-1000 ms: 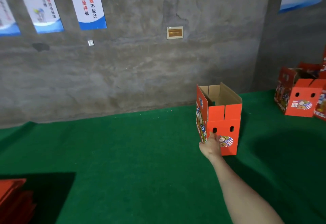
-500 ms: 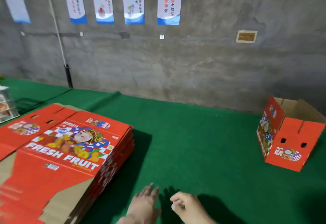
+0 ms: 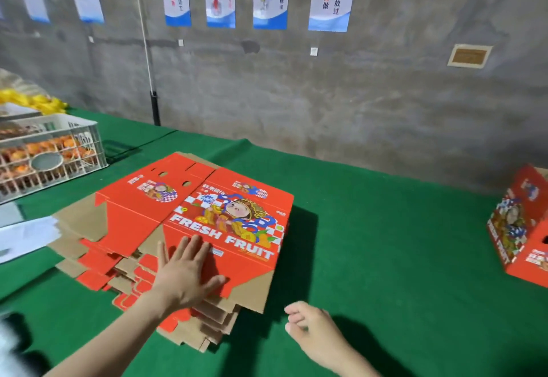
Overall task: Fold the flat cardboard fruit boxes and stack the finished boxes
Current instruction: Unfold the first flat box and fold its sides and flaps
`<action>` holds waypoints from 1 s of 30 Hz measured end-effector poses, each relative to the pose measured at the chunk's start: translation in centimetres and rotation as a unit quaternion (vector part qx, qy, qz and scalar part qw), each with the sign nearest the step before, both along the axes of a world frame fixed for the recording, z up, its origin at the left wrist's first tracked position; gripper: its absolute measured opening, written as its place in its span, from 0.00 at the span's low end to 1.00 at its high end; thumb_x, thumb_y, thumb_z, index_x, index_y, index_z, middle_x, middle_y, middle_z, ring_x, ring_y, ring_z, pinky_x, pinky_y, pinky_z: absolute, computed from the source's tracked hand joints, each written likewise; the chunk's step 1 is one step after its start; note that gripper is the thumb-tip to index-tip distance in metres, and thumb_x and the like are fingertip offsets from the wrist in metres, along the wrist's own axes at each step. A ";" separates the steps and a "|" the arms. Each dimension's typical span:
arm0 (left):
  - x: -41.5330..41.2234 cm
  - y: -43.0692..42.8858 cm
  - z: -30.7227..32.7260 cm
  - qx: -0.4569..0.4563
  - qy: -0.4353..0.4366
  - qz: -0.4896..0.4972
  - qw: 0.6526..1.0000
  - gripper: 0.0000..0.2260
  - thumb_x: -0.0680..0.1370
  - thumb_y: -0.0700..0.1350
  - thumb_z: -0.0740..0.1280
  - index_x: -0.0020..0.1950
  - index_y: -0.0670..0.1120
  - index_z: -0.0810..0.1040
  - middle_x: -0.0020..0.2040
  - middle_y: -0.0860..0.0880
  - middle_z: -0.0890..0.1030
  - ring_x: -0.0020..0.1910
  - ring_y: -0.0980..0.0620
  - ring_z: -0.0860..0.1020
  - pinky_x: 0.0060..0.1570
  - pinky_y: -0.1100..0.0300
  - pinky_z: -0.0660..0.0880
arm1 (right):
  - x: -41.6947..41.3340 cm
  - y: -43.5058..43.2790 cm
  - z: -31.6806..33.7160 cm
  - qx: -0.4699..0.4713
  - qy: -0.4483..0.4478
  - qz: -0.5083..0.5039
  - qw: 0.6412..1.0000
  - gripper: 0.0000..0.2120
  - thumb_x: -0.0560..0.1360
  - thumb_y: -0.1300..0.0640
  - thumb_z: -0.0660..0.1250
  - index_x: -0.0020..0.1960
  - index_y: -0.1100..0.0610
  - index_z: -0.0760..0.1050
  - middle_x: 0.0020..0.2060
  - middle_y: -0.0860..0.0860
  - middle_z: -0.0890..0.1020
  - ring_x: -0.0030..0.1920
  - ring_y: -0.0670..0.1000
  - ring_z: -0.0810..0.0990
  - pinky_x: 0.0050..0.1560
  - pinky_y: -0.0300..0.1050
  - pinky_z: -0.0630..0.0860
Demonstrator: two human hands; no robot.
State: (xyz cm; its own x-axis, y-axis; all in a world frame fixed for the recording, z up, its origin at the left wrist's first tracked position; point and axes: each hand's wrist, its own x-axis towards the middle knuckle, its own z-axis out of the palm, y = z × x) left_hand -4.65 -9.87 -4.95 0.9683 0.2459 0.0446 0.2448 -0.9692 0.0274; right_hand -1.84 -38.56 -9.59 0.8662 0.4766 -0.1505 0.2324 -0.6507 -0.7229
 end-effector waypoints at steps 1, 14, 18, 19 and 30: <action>-0.2 -1.2 -0.6 0.007 0.003 -0.019 1.000 0.50 0.62 0.80 0.36 0.78 0.54 0.44 0.78 0.49 0.41 0.77 0.46 0.41 0.59 0.39 0.19 | 0.0 0.8 0.0 -0.002 0.017 -0.013 1.000 0.15 0.77 0.53 0.65 0.63 0.50 0.72 0.54 0.46 0.78 0.48 0.42 0.79 0.48 0.29 0.73; -3.1 -7.3 -0.8 -0.140 -0.071 -0.153 0.976 0.25 0.79 0.63 0.53 0.74 0.56 0.63 0.76 0.54 0.61 0.75 0.55 0.57 0.74 0.53 0.50 | 1.5 -1.3 2.3 0.235 0.209 -0.318 0.894 0.06 0.79 0.53 0.65 0.53 0.53 0.78 0.48 0.53 0.83 0.47 0.54 0.79 0.41 0.45 0.70; -3.1 -5.1 4.3 -0.272 -0.267 -0.140 0.914 0.16 0.77 0.38 0.66 0.65 0.46 0.77 0.65 0.49 0.76 0.65 0.50 0.74 0.65 0.61 0.66 | 2.1 -5.5 4.2 0.218 0.158 -0.355 0.895 0.03 0.78 0.51 0.65 0.51 0.46 0.77 0.47 0.50 0.82 0.47 0.55 0.79 0.43 0.46 0.71; -3.0 -4.2 5.5 -0.257 -0.302 -0.132 0.909 0.15 0.76 0.38 0.67 0.63 0.45 0.78 0.63 0.48 0.78 0.63 0.48 0.76 0.64 0.60 0.67 | 2.2 -6.8 4.8 0.223 0.150 -0.358 0.894 0.03 0.78 0.50 0.66 0.51 0.46 0.77 0.47 0.50 0.82 0.47 0.56 0.80 0.41 0.46 0.71; 1.6 -8.9 12.4 0.030 -0.233 -0.449 0.862 0.23 0.81 0.58 0.49 0.61 0.53 0.81 0.55 0.53 0.83 0.50 0.54 0.83 0.46 0.63 0.78 | -0.1 -20.3 10.6 0.475 0.281 -0.403 0.730 0.06 0.80 0.66 0.56 0.50 0.67 0.70 0.27 0.57 0.78 0.17 0.46 0.72 0.16 0.32 0.66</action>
State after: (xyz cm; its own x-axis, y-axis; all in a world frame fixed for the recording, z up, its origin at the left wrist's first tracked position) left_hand -3.01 -18.75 7.48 0.6405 -0.6102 0.4664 -0.6291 -0.7652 -0.1372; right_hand -1.94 -58.82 0.99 0.8509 -0.0334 -0.5243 -0.4570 0.4454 -0.7699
